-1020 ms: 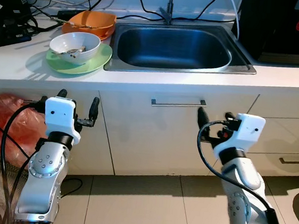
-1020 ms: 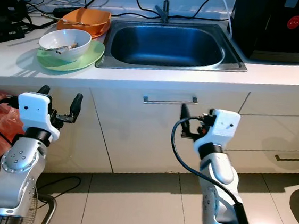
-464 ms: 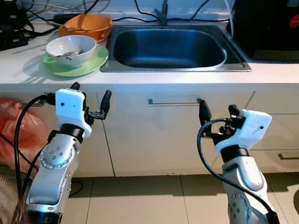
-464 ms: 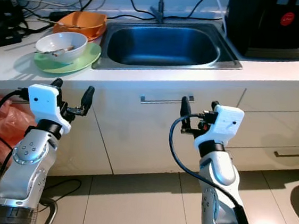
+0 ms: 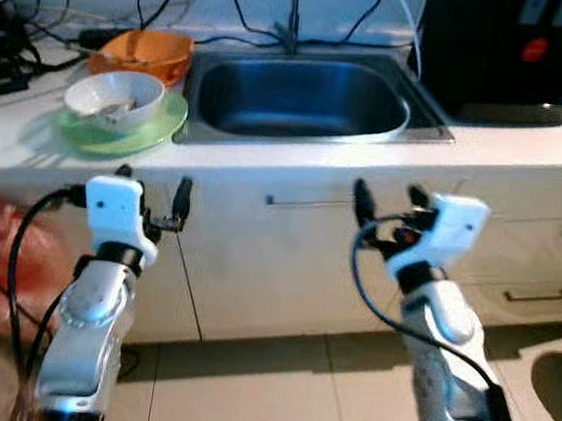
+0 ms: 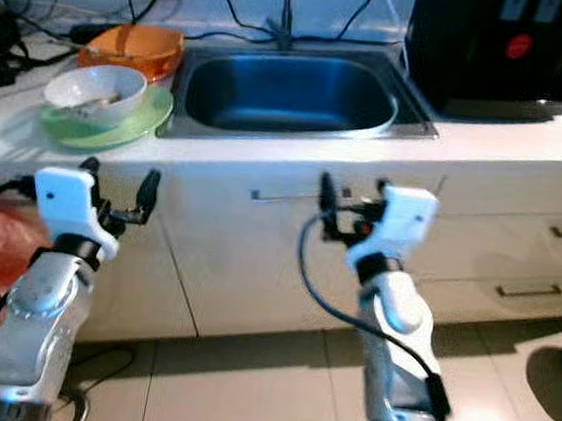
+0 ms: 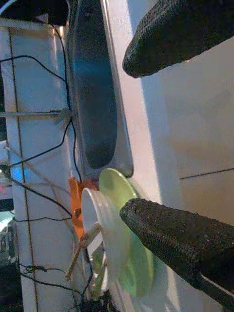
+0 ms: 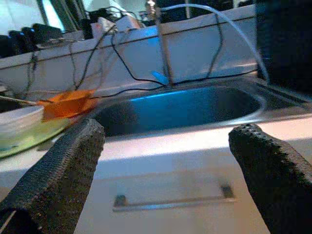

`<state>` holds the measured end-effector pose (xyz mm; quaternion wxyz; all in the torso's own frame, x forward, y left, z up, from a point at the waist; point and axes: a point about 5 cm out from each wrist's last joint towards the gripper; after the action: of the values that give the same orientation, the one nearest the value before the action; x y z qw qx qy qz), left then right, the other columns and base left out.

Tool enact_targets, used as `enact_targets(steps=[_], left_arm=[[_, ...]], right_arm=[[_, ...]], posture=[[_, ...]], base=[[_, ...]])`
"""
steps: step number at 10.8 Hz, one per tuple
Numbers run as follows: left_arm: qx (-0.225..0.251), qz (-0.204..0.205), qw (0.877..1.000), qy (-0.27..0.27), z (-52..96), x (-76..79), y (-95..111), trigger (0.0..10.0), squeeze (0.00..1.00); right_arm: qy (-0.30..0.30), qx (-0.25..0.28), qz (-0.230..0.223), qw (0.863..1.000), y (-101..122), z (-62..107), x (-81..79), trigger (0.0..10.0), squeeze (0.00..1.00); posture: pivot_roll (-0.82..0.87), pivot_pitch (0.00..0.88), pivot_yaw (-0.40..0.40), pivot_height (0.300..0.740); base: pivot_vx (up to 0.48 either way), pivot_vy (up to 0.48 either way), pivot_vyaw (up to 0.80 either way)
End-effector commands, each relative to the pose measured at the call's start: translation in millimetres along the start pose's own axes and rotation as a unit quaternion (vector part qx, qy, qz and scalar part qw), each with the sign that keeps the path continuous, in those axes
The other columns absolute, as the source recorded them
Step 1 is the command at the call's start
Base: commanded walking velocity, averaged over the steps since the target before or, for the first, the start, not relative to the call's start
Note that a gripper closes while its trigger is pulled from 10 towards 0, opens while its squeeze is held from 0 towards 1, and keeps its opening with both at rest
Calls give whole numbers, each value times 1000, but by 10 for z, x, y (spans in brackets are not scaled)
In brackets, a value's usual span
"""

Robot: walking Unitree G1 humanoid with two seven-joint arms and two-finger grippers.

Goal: Kitchen organization

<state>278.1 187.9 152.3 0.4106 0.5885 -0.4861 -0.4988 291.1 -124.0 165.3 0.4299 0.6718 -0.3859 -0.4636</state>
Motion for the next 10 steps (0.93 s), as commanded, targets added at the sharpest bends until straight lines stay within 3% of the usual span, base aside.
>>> enact_targets(steps=[1,10], left_arm=[[0,-8,1000,9,-2,-66,26,10000,0],[-9,-9,999,-52,-166,123,-23,10000,0]], right_arm=[[9,2,5,1000,-12,-43,-44,10000,0],[-20,28,23,999,-7,39,5,10000,0]], posture=[[166,0,72,740],[79,0,149,740]], base=[[461,0,0],[462,0,0]])
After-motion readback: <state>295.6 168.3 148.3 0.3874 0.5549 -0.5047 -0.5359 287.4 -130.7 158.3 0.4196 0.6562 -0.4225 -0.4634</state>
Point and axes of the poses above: a point about 5 cm out from each wrist's last joint towards the gripper, its own z axis pointing back from the gripper into the wrist, its own y axis along the axis of the wrist's last joint, x = y × z, and after that the axes turned 7 degrees about -z, right-handed
